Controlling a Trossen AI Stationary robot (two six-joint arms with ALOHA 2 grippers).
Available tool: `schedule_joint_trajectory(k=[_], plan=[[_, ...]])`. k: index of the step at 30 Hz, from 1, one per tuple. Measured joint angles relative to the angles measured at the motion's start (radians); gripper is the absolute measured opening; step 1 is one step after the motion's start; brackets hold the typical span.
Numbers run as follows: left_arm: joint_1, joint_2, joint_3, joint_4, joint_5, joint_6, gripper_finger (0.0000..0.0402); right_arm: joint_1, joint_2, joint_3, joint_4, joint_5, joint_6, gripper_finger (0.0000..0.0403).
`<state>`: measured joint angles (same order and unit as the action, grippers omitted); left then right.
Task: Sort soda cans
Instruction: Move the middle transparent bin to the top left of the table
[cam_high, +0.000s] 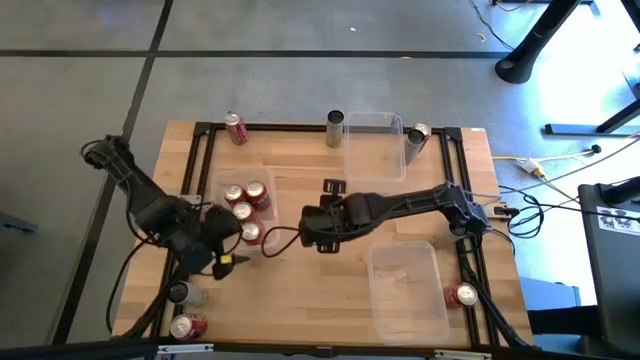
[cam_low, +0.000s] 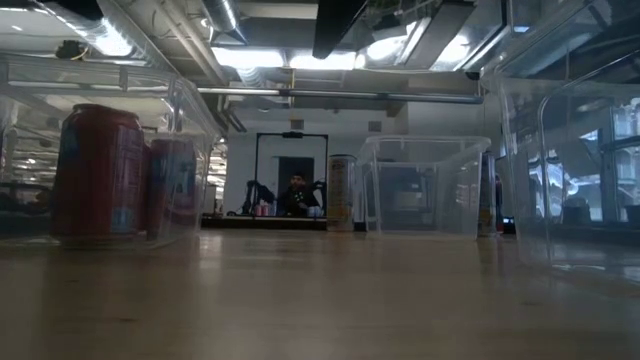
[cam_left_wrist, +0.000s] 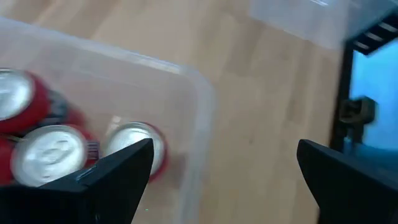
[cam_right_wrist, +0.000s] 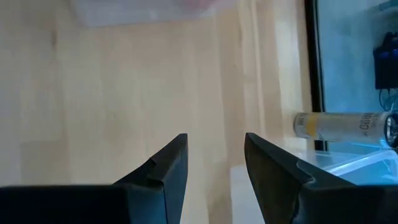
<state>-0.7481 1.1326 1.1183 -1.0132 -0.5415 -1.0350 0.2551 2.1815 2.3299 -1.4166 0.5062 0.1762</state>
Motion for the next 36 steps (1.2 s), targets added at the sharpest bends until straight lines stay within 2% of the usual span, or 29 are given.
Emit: schedule_joint_trajectory(k=[7,10,14,18,21,29,35,36], plan=[[-0.043,0.126,0.0,-0.011,0.034,0.02,0.0384,0.05,0.0,0.0,0.0,0.008,0.03,0.0156],[-0.042,0.169,0.0,-0.094,0.041,-0.008,0.0384,0.063,0.0,0.0,0.0,0.009,0.034,0.0156],[-0.038,0.187,-0.001,-0.217,0.059,-0.086,0.0384,0.08,0.0,0.0,-0.001,0.009,0.042,0.0156],[-0.038,0.187,-0.001,-0.192,0.102,-0.071,0.0365,0.088,0.0,0.0,-0.012,0.017,0.058,0.0156],[-0.039,0.189,-0.01,-0.147,0.124,-0.033,0.0321,0.093,0.0,0.0,-0.018,0.029,0.063,0.0156],[-0.032,0.191,-0.099,-0.152,0.131,-0.027,0.0175,0.093,0.0,0.0,-0.025,0.033,0.067,0.0156],[0.002,0.191,-0.099,-0.136,0.139,0.111,0.0044,0.093,-0.001,0.0,-0.025,0.032,0.067,0.0156],[0.01,0.191,-0.099,-0.136,0.138,0.135,0.0032,0.093,-0.001,0.0,-0.025,0.032,0.067,0.0156]])
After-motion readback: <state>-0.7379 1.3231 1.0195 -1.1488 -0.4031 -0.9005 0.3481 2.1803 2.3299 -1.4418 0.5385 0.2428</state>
